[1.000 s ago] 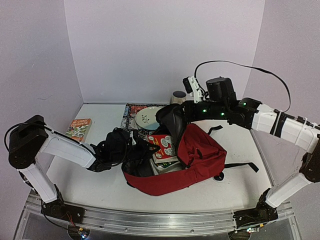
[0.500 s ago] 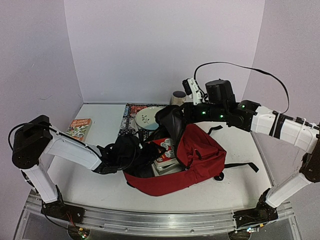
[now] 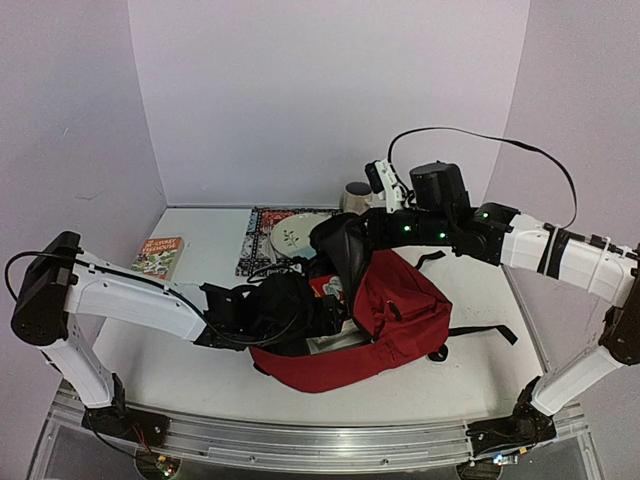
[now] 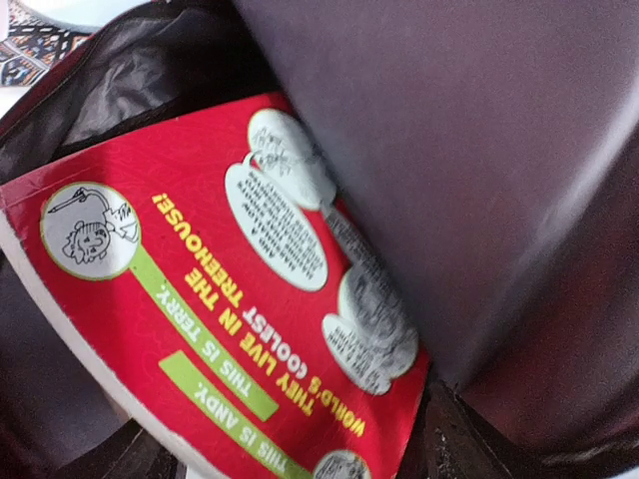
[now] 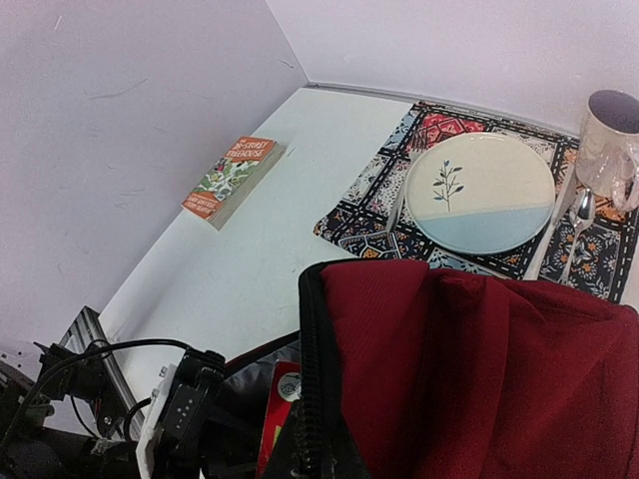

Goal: Pack the student bag
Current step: Place the book in the largest pocket of the bag, then place the largest pocket of the student bag.

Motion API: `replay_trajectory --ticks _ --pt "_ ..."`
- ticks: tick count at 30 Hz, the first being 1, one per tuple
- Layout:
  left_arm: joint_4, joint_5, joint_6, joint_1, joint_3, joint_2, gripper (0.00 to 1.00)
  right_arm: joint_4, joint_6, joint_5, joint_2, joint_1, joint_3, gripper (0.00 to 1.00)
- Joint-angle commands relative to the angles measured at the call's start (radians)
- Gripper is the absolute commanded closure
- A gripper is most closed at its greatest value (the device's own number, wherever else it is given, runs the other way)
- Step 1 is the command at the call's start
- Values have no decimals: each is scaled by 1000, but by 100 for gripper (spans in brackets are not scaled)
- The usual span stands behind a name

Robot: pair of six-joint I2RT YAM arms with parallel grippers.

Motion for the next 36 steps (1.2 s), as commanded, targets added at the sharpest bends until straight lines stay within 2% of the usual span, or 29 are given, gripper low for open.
replay_trajectory --ticks 1,9,17,23,25,36 --pt "-115 -87 40 -12 38 -30 17 52 -4 29 -13 4 1 98" --pt "-223 -136 41 -12 9 -99 8 46 -11 73 -9 2 -15 99" --pt "-306 -214 74 19 -14 -232 1 43 11 103 7 -49 -95 99" --pt "-335 -161 131 211 -55 -264 1 43 16 96 26 -104 -152 98" --pt "-353 -185 160 253 -54 -264 1 43 10 96 30 -121 -167 95" --pt "-535 -182 348 571 21 -210 1 41 -17 72 84 -150 -210 87"
